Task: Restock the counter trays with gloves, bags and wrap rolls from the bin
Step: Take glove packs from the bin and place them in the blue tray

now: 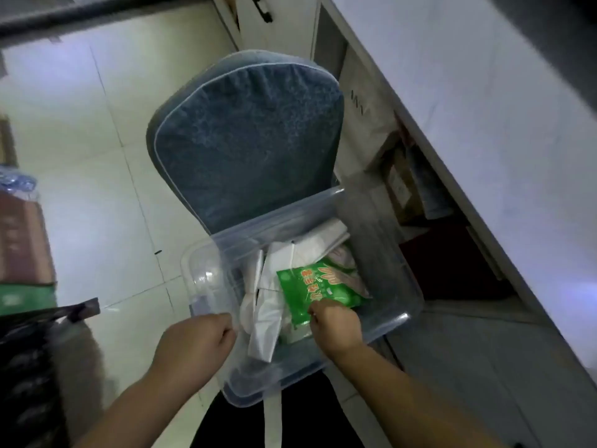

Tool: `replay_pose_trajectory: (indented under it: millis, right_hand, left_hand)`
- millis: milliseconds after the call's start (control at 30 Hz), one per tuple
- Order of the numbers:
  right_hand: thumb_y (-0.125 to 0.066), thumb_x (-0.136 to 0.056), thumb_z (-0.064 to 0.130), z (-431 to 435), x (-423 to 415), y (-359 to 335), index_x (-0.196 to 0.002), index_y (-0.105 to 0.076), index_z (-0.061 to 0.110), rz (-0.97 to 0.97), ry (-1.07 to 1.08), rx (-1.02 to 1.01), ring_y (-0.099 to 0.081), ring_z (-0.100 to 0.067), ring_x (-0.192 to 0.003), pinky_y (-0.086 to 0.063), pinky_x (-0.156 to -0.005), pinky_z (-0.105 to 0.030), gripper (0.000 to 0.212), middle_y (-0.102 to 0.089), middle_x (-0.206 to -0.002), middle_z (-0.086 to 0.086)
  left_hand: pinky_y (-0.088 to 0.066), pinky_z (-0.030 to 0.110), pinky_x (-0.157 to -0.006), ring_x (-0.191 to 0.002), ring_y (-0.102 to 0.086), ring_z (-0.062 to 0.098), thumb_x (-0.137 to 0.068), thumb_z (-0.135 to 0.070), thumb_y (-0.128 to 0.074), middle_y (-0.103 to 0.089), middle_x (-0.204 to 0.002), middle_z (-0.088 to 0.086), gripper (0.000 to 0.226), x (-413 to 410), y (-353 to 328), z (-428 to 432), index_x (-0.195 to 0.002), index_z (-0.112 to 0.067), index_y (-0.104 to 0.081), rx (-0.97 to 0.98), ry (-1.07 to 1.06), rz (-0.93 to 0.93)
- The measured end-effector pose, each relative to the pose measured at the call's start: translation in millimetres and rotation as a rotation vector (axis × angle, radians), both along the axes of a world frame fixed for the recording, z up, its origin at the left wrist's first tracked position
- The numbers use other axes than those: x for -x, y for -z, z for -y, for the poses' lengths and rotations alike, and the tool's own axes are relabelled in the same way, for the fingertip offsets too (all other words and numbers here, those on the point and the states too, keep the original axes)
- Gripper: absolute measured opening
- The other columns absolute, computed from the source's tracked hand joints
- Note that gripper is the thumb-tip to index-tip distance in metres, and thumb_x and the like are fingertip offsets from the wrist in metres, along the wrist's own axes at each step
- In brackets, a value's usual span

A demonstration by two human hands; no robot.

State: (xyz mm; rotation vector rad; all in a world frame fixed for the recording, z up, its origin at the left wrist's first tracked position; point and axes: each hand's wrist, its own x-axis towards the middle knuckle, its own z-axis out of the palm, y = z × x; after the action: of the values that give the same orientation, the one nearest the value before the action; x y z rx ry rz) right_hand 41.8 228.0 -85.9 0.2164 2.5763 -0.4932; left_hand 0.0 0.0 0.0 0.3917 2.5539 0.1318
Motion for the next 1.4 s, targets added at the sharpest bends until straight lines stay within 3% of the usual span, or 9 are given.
replay_pose_trajectory:
  millis: [200,300,400,567,700,900,1100,1233,1400]
  right_hand:
    - [-0.066,-0.074,0.035,1,16,65,-0.116,-0.049,0.009,0.114,-0.316,-0.101,-0.048,-0.03,-0.108,-0.043,-0.083,-0.038,0.053,-0.051,-0.118,-0.014]
    - [-0.07,-0.071,0.029,7,19,83,-0.111,-0.049,0.009,0.106,-0.294,-0.232,-0.05,-0.029,-0.104,-0.046,-0.08,-0.038,0.05,-0.052,-0.114,-0.013]
    - [-0.081,-0.051,0.012,3,30,80,-0.075,-0.065,0.008,-0.075,-0.164,-0.241,-0.063,-0.027,-0.066,-0.048,-0.05,-0.027,0.028,-0.065,-0.075,-0.011]
    - [-0.058,-0.088,0.019,-20,33,69,-0.091,-0.062,0.004,-0.126,0.284,-0.029,-0.062,-0.034,-0.088,-0.043,-0.063,-0.033,0.016,-0.067,-0.095,-0.018]
    - [-0.059,-0.088,0.023,-30,37,26,-0.083,-0.062,0.012,-0.223,0.623,0.206,-0.059,-0.024,-0.068,-0.035,-0.055,-0.026,0.012,-0.067,-0.078,-0.008]
    - [-0.064,-0.083,0.012,0,53,-53,-0.069,-0.065,0.015,-0.306,0.955,0.751,-0.064,-0.007,-0.061,-0.051,-0.057,-0.02,0.015,-0.069,-0.064,0.005]
    - [-0.062,-0.086,0.005,40,62,-94,-0.073,-0.07,0.015,-0.229,0.996,1.129,-0.068,-0.022,-0.075,-0.058,-0.068,-0.032,0.019,-0.072,-0.076,-0.011]
    - [-0.052,-0.092,0.019,38,57,-90,-0.081,-0.072,0.014,-0.226,0.827,1.297,-0.068,-0.021,-0.075,-0.058,-0.065,-0.029,0.023,-0.072,-0.078,-0.009]
    - [-0.051,-0.091,0.011,-34,55,-16,-0.065,-0.065,0.014,-0.25,1.029,0.79,-0.062,-0.023,-0.056,-0.05,-0.054,-0.032,0.03,-0.066,-0.061,-0.009]
  left_hand:
    - [-0.028,0.028,-0.048,-0.058,-0.052,0.014,-0.089,-0.037,-0.046,-0.054,-0.062,-0.004,0.022,2,43,-19,-0.073,-0.024,-0.054,-0.021,-0.13,0.017]
    - [-0.034,0.028,-0.053,-0.066,-0.056,0.015,-0.089,-0.036,-0.044,-0.063,-0.073,-0.002,0.02,2,60,-30,-0.075,-0.025,-0.054,-0.052,-0.171,0.039]
    - [-0.037,0.029,-0.056,-0.072,-0.059,0.017,-0.089,-0.035,-0.045,-0.065,-0.077,-0.001,0.02,-1,70,-43,-0.078,-0.024,-0.057,-0.122,-0.2,0.046]
    - [-0.039,0.028,-0.057,-0.074,-0.058,0.014,-0.089,-0.032,-0.048,-0.064,-0.079,-0.005,0.017,-8,78,-60,-0.082,-0.026,-0.062,-0.22,-0.239,0.078]
    - [-0.042,0.028,-0.066,-0.091,-0.057,0.015,-0.086,-0.028,-0.055,-0.065,-0.091,-0.007,0.016,-14,86,-77,-0.097,-0.028,-0.067,-0.359,-0.268,0.038]
    - [-0.031,0.034,-0.108,-0.132,-0.037,0.02,-0.068,-0.047,-0.075,-0.04,-0.146,0.001,0.092,-9,83,-105,-0.145,-0.021,-0.029,-0.486,-0.316,0.031]
    - [-0.049,0.032,-0.077,-0.1,-0.061,0.025,-0.076,-0.028,-0.074,-0.066,-0.115,0.007,0.052,10,63,-88,-0.125,-0.019,-0.055,-0.586,-0.634,-0.336]
    - [-0.046,0.028,-0.068,-0.082,-0.064,0.024,-0.08,-0.01,-0.069,-0.071,-0.095,0.006,0.03,22,61,-70,-0.109,-0.017,-0.064,-0.628,-0.673,-0.34]
    - [-0.029,0.022,-0.047,-0.057,-0.048,0.022,-0.085,-0.017,-0.062,-0.055,-0.065,-0.001,0.008,30,67,-53,-0.092,-0.016,-0.059,-0.486,-0.75,-0.314]
